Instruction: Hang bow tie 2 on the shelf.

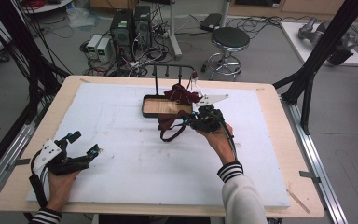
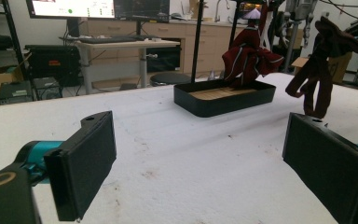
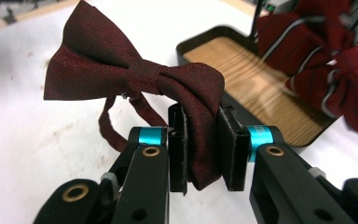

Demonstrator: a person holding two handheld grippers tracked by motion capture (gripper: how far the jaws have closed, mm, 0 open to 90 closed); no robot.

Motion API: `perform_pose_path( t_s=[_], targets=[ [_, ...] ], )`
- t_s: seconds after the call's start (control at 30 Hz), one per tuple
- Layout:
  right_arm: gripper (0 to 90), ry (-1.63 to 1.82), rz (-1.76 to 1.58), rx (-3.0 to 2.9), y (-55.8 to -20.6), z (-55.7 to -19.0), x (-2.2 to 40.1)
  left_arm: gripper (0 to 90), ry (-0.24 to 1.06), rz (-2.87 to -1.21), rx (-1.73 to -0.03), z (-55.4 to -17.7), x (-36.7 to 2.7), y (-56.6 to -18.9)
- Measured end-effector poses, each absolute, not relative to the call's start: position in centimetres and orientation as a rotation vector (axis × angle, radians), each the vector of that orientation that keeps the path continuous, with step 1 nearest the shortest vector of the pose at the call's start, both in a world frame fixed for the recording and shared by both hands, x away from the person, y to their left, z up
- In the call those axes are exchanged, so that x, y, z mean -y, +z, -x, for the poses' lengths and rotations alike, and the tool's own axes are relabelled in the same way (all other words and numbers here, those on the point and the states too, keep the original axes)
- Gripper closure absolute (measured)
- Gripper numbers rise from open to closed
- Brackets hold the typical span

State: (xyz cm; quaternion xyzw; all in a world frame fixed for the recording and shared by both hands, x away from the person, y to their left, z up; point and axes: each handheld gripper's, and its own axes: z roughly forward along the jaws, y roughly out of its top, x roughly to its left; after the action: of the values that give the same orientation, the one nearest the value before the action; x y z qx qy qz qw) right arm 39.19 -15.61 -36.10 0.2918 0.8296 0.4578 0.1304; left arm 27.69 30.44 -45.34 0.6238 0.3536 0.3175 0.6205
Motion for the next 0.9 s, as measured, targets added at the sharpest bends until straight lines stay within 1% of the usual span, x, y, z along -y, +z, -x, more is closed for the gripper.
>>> perform_pose_path(
  t_s=[0.27, 0.9],
  targets=[
    [75.9, 1.392, -0.905, -2.308, -35.6, -39.3, 15.6, 10.1, 0.729, -1.434, -0.813, -27.7, -30.4, -45.3],
    [75.9, 1.417, -1.016, -2.089, -34.3, -39.8, 14.8, 10.1, 0.729, -1.436, -0.814, -27.7, -30.5, -45.3]
  ],
)
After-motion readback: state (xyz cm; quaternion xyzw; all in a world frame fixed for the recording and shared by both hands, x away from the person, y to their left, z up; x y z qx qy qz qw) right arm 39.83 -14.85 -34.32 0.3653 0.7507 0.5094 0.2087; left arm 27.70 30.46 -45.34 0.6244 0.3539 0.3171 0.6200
